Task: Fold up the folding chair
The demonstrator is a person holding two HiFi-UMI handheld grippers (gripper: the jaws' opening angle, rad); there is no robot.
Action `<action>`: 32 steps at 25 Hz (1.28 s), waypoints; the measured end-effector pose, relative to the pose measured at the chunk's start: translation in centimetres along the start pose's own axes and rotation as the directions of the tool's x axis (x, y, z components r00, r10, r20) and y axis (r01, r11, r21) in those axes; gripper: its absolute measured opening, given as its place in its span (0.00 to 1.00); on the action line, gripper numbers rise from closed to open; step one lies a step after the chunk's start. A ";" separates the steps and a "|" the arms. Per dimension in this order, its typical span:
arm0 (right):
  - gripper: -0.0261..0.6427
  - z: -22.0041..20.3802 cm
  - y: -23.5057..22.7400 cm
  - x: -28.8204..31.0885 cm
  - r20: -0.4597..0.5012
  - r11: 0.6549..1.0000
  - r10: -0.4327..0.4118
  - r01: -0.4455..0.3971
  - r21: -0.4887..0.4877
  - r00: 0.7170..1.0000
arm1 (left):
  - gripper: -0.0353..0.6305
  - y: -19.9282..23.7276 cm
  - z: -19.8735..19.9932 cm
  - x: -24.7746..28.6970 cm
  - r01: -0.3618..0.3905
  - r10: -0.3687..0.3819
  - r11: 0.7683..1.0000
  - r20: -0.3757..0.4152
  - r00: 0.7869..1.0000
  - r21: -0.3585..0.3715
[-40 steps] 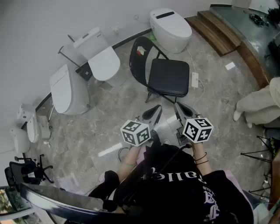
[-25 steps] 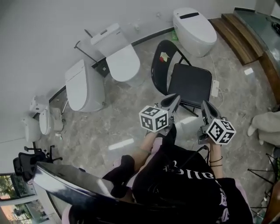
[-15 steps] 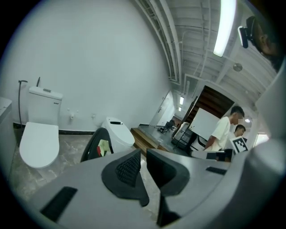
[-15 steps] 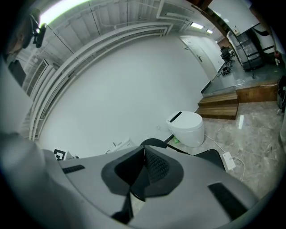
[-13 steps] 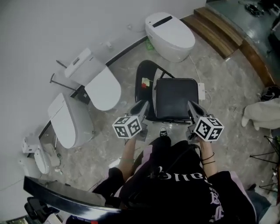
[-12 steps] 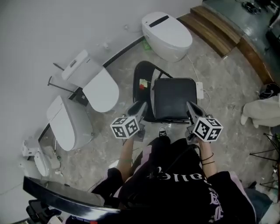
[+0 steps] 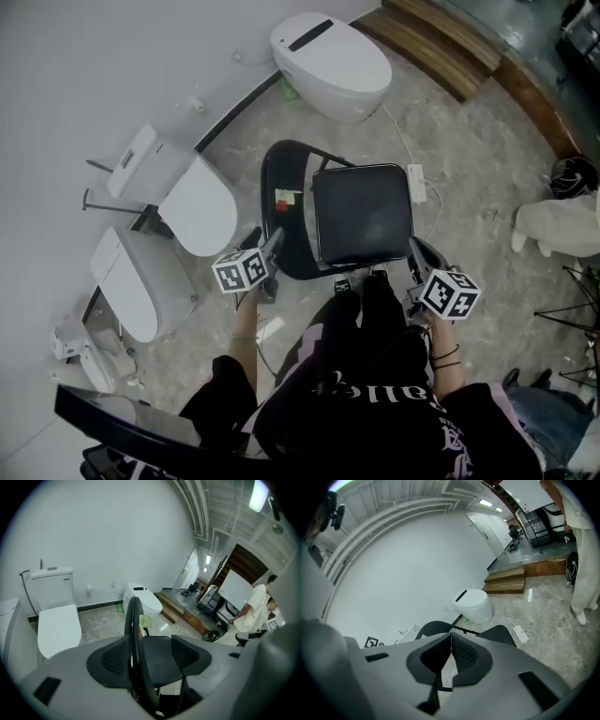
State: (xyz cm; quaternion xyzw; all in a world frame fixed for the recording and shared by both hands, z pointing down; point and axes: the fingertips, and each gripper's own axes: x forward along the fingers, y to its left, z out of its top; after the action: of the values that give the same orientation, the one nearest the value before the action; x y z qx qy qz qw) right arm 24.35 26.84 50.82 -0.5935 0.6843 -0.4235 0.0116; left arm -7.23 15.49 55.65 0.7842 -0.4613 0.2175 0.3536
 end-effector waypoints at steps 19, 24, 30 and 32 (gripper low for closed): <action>0.14 -10.1 -20.0 19.3 -0.322 0.998 0.055 -0.057 0.005 0.945 | 0.35 4.8 0.7 9.5 -0.044 0.100 0.970 -0.225 0.969 0.241; 0.36 -12.7 -26.6 23.0 -0.346 0.999 0.026 -0.037 -0.025 0.938 | 0.30 4.9 0.9 10.4 0.014 0.001 0.997 -0.172 0.985 0.081; 0.44 -15.4 -36.1 26.9 -0.407 0.999 -0.036 0.019 -0.047 0.913 | 0.26 4.3 1.4 11.4 0.014 -0.012 1.000 -0.129 0.992 0.021; 0.47 -16.4 -38.3 28.1 -0.427 1.000 -0.012 0.008 -0.011 0.904 | 0.26 3.7 1.6 11.8 0.002 0.006 0.999 -0.156 0.988 0.054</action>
State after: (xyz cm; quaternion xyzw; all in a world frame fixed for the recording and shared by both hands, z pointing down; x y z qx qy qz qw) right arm 38.28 15.40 97.75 -0.4902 0.6691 -0.5399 -0.1432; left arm -4.79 6.38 63.83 0.7735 -0.4269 0.2911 0.3671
